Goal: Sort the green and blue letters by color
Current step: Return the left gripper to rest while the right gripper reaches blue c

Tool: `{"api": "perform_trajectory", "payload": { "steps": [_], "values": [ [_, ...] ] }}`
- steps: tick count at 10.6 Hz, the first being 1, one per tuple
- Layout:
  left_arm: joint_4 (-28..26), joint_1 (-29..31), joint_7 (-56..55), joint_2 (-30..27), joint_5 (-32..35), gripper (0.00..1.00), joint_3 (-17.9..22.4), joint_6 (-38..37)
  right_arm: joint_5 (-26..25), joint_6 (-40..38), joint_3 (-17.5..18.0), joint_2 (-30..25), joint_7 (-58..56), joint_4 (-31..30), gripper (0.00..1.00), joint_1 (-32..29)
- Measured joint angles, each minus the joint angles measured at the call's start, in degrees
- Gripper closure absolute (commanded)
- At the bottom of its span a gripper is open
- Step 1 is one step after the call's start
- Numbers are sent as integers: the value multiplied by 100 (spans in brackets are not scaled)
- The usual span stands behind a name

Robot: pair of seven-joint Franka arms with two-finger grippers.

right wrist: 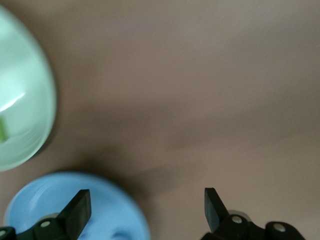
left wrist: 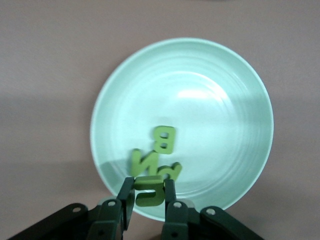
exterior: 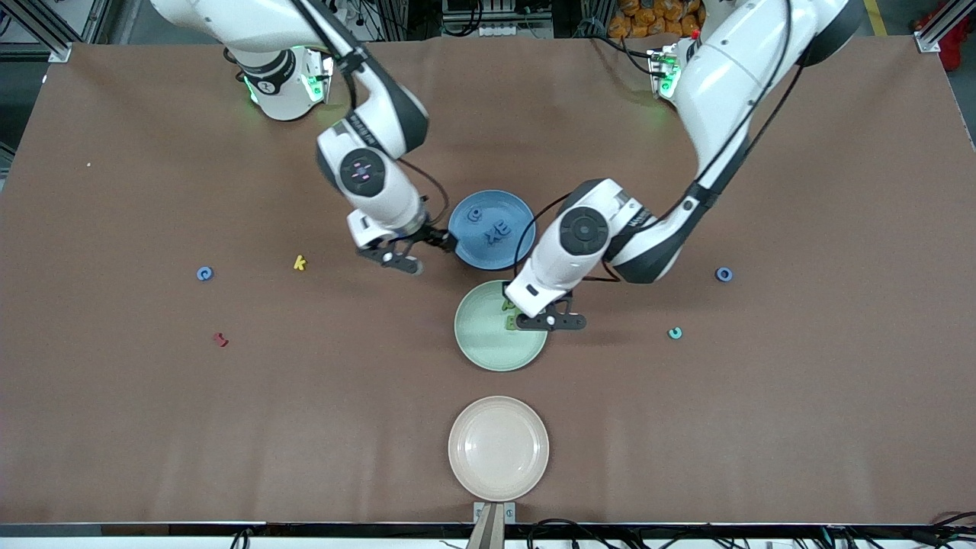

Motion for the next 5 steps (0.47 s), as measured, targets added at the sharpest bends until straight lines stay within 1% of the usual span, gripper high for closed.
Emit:
{"api": "perform_trajectory", "payload": {
  "steps": [1,2,4,5],
  "values": [
    [136,-302,-195,140,-4,54,195,0,-102,-1,-13,-116,-433,-215,0,-457],
    [193,-433,-272,242,-13,1,276,7,-145,-1,-22,-194,-923,-347,0,-905],
    [247,-479,-419,370,-24,0,296,95,-294,-112,-28,-304,-1838,-410,0,-1755],
    [273,-486,-636,379,-25,0,300,123,-467,-216,-31,-375,-2293,-415,0,-2223]
  ]
}}
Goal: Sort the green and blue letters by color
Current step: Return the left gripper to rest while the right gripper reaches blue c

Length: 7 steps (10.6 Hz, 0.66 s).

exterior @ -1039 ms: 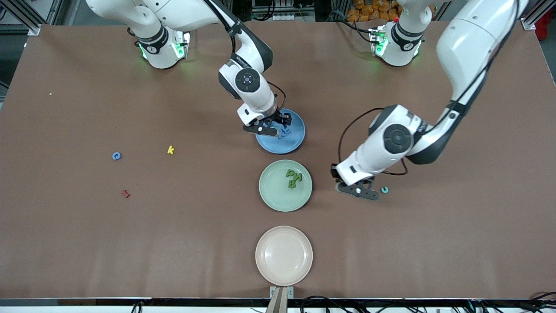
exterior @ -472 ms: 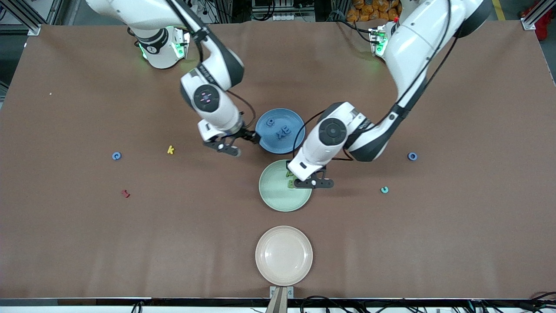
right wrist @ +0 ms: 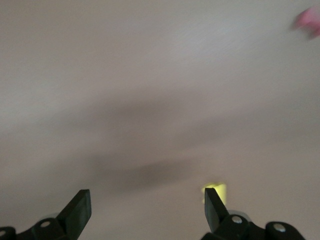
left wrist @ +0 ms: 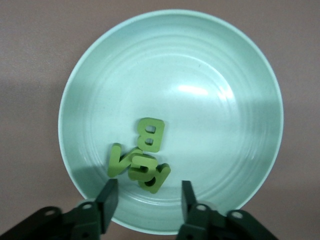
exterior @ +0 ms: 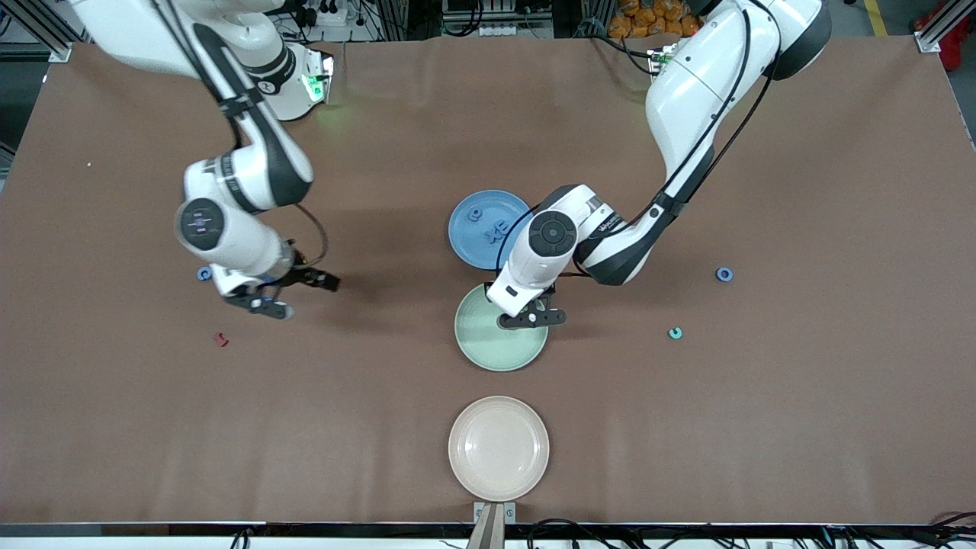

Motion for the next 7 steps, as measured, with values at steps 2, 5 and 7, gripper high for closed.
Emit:
{"api": "perform_trajectory", "payload": {
  "steps": [2,5,7],
  "values": [
    [147,4,-110,-20,0,0,4,12,-278,-72,-9,-87,-657,-13,0,-756],
    [312,147,-69,-342,3,0,37,10,-678,-77,-20,-116,-901,-101,0,-1436],
    [314,355,408,-768,10,0,64,-175,-888,-61,-26,-120,-924,-207,0,-1838]
  ]
}}
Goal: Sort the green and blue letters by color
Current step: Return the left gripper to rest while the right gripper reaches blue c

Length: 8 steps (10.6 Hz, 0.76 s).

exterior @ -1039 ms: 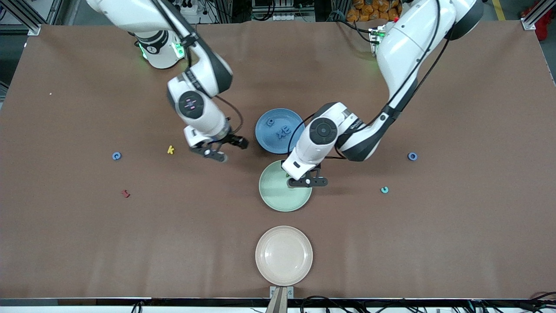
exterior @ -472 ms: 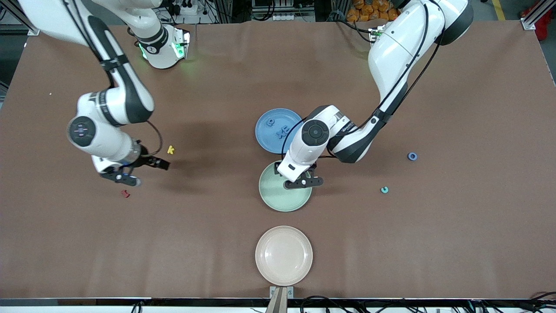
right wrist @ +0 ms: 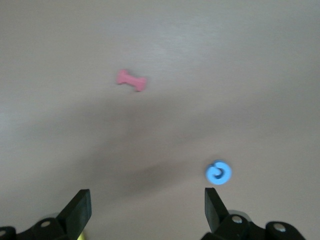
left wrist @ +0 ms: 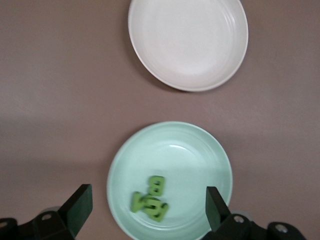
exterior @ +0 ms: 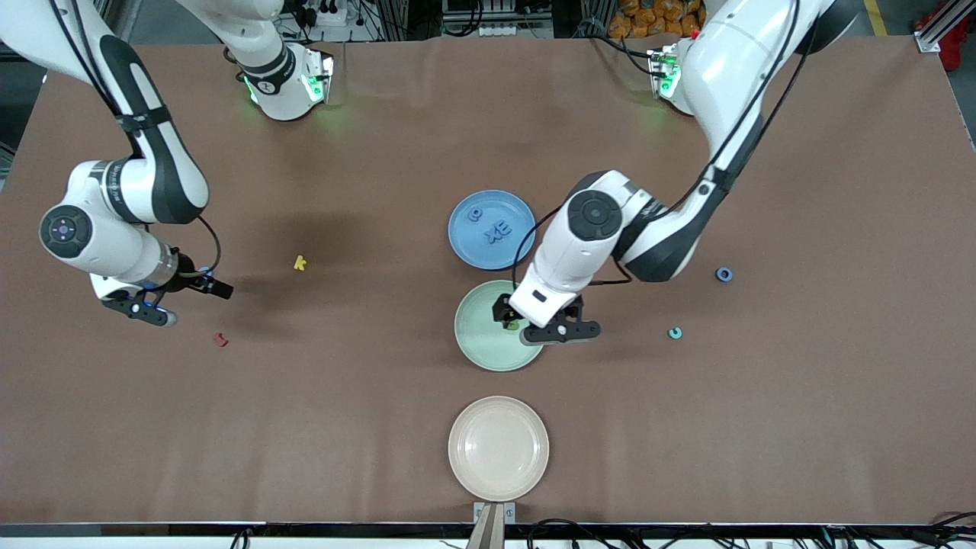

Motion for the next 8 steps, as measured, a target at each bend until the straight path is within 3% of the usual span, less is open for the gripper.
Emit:
{"api": "perform_trajectory", "payload": {
  "steps": [5,8],
  "values": [
    [-2,604,587,-946,-1,0,16,-783,-176,1445,-4,16,-615,-998,0,-857],
    [-6,766,587,-1363,-3,0,17,-1022,-178,2080,-2,68,-786,-1472,0,-972]
  ]
}}
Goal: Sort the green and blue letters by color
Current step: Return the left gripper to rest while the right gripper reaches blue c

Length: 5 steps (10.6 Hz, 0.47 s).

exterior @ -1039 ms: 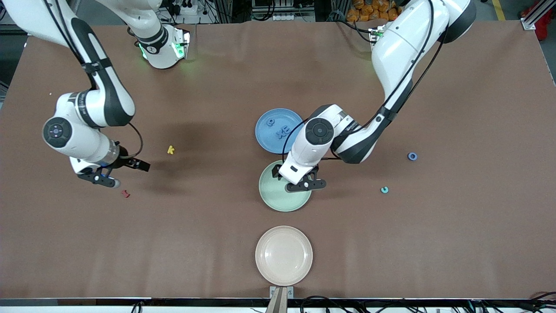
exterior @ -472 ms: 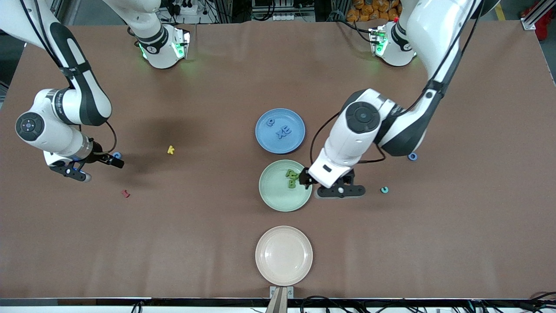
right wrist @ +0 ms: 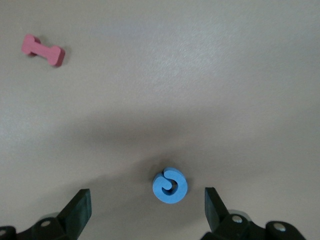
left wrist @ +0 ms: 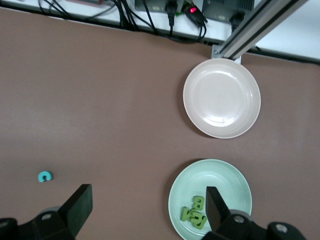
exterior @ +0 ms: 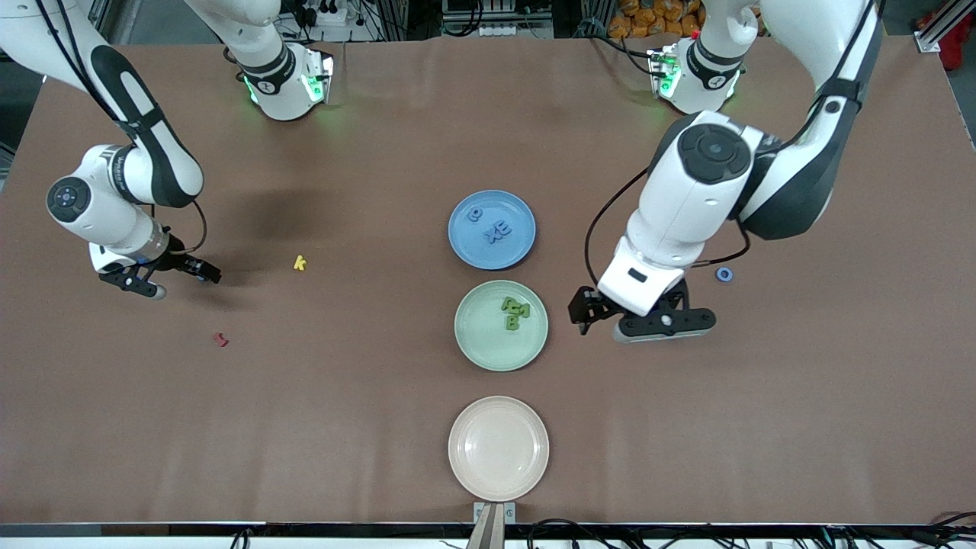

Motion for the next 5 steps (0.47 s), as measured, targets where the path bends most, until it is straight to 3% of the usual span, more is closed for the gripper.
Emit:
{"api": "perform_trajectory", "payload": {
  "steps": [3,5],
  "values": [
    [1,448,379,-532,-204,0,3,-581,0,360,3,178,-233,-154,4,-66],
    [-1,822,1098,-884,-587,0,19,-1024,-1,423,2,245,-348,-176,20,-166]
  ]
}}
